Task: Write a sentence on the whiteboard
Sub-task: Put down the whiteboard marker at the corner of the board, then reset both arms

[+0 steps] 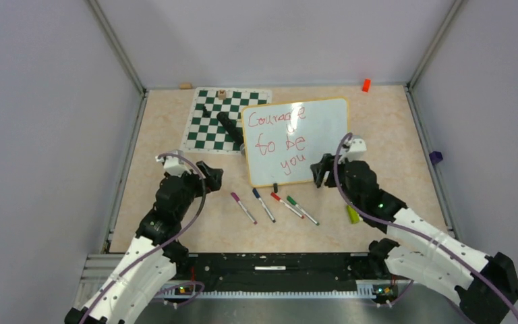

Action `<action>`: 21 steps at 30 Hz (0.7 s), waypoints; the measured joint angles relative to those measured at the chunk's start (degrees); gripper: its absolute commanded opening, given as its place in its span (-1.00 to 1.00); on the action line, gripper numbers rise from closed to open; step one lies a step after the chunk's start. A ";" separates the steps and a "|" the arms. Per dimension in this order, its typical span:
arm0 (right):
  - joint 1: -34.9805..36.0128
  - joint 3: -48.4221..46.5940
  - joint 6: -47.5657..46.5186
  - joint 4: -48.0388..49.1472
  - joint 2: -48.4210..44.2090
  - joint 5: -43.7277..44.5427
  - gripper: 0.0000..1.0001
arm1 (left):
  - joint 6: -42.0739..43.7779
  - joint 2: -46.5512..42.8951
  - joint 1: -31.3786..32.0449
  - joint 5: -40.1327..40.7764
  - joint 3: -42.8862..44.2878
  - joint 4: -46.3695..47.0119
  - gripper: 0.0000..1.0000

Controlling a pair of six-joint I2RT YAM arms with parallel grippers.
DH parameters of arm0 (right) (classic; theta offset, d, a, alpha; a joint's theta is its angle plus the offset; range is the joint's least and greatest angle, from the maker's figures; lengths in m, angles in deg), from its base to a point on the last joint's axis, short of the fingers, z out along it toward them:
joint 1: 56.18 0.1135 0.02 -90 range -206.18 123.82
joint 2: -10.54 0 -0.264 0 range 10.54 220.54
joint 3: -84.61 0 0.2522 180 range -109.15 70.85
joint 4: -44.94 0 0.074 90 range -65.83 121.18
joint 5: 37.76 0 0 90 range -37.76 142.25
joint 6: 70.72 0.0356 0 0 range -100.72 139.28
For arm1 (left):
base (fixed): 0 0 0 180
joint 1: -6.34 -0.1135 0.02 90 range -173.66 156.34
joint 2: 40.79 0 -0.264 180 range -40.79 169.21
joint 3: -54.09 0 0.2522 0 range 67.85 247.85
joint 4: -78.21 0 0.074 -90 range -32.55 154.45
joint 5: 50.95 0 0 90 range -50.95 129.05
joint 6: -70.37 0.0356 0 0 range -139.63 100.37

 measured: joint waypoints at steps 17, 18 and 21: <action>-27.82 21.68 -9.79 20.31 -8.94 18.23 0.40 | 24.87 17.51 -1.95 25.42 -13.86 40.92 0.98; -28.81 23.04 -11.32 23.96 -7.13 16.79 0.42 | 25.86 20.70 -2.80 26.36 -13.86 44.74 0.98; -29.53 26.75 -15.28 36.46 1.68 14.60 0.43 | 27.76 29.99 -5.79 28.15 -14.53 55.76 0.97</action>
